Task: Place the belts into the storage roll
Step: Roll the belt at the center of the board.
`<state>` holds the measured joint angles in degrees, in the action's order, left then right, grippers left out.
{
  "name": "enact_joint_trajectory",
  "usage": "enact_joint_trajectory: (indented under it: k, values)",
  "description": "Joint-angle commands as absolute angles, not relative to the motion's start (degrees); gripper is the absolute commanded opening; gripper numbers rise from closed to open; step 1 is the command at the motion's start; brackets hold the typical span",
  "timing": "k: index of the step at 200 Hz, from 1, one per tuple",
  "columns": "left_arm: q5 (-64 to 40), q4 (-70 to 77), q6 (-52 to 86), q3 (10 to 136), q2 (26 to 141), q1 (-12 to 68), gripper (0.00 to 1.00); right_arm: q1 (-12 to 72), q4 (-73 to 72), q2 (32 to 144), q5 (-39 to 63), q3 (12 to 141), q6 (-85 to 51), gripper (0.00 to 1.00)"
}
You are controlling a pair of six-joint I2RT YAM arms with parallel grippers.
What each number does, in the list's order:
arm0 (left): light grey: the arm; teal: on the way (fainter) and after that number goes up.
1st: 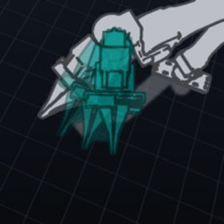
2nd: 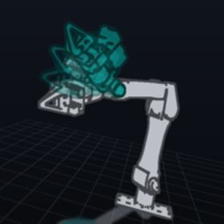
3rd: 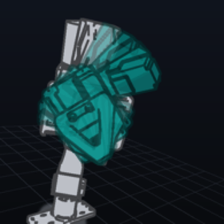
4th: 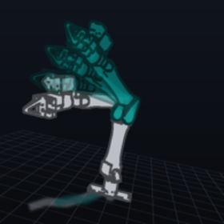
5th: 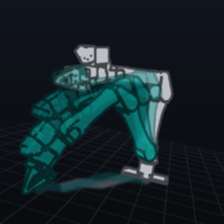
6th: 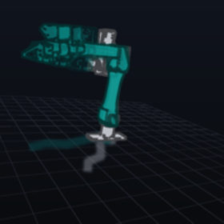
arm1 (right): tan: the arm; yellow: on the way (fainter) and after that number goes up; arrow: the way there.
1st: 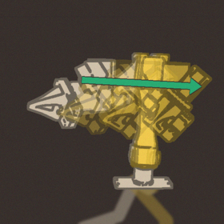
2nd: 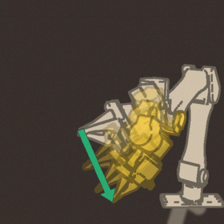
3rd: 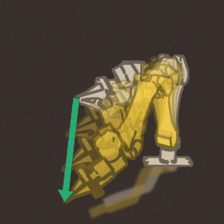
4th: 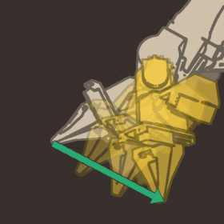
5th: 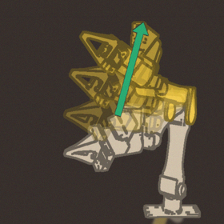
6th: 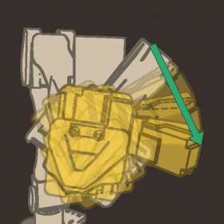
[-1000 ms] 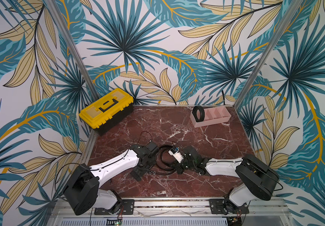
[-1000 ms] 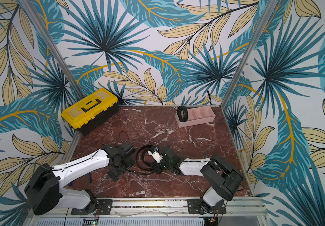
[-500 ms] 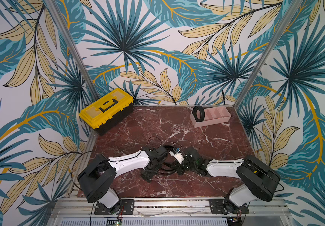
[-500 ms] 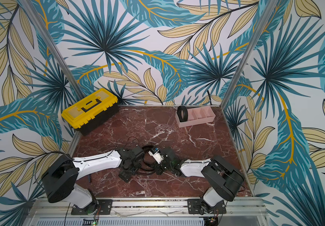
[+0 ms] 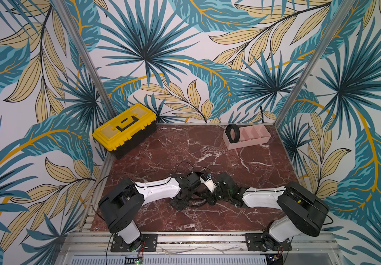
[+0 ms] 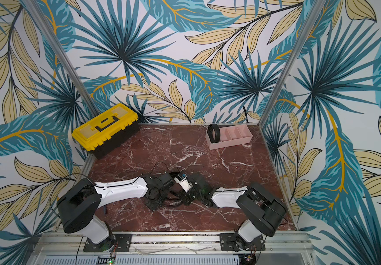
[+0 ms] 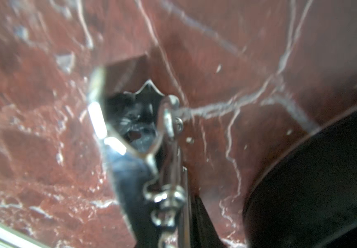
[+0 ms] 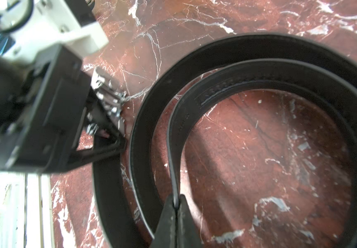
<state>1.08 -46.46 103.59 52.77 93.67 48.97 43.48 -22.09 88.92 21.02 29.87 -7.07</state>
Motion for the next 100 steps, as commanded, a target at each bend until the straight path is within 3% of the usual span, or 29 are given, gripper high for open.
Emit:
enact_joint_trajectory:
  k: [1, 32, 63, 100]
  values:
    - [6.3, -48.3, 93.9, 53.8, 94.6, 44.6, 0.14, 43.6, -18.3, 88.9, 21.3, 28.3, -7.2, 0.00]
    - [9.9, -49.0, 77.2, 59.5, 97.5, 36.5, 0.14, 43.6, -17.5, 88.7, 21.7, 28.5, -6.5, 0.00]
    - [15.2, -54.4, 60.8, 74.3, 106.8, 30.7, 0.14, 43.8, -17.3, 88.6, 22.4, 28.7, -6.3, 0.00]
    - [15.8, -54.6, 51.1, 87.8, 116.6, 25.9, 0.14, 44.1, -17.0, 88.4, 22.3, 28.7, -6.1, 0.00]
